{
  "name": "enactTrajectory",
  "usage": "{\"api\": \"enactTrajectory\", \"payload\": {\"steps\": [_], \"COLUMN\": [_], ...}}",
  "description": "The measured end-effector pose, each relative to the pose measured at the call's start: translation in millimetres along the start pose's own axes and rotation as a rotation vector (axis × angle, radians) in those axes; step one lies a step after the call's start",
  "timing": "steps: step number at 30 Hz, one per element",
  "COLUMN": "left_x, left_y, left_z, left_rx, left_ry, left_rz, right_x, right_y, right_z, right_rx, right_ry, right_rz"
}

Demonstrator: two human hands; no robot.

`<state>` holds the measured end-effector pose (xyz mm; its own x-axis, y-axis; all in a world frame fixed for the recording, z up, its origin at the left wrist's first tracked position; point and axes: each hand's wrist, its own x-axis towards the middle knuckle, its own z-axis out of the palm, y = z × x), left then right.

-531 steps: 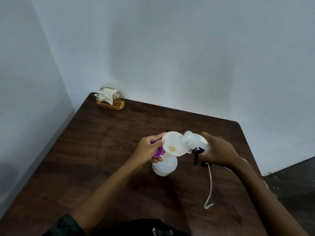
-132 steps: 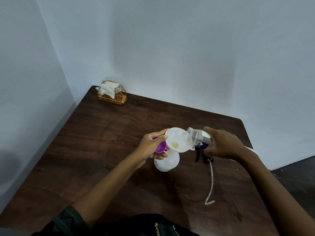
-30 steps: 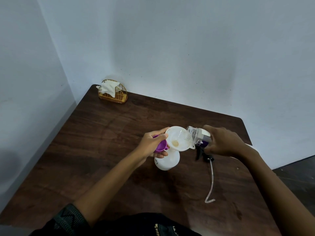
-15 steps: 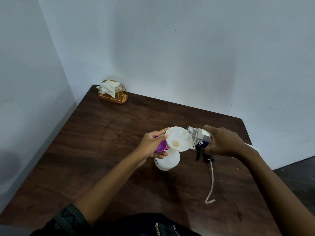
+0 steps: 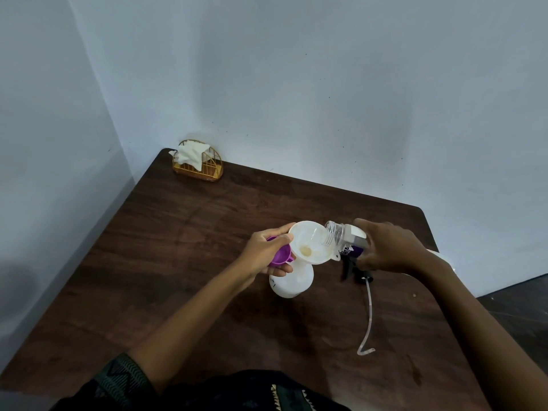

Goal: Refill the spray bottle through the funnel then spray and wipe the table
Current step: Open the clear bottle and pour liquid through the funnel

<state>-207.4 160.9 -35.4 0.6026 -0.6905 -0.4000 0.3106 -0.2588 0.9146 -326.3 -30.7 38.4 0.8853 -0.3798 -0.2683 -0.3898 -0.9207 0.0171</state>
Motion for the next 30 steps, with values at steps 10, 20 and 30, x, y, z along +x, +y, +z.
{"api": "enactTrajectory", "payload": {"steps": [10,20,30], "left_x": [1.4,2.1,2.0], "left_y": [-1.3,-1.4,-1.5], "left_z": [-0.6,-1.5,-2.0], "left_rx": [-0.003,-0.005,0.006], "left_ry": [0.005,-0.005,-0.008], "left_rz": [-0.002,-0.010,-0.005], "right_x": [-1.9,-4.1,-4.5], "right_y": [-1.5,-6.6,-7.2], "right_z": [-0.4,-5.6,-5.8], "right_rx": [0.012,-0.006,-0.022], "right_ry": [0.012,0.001,0.001], "right_rz": [0.001,-0.008,-0.012]}}
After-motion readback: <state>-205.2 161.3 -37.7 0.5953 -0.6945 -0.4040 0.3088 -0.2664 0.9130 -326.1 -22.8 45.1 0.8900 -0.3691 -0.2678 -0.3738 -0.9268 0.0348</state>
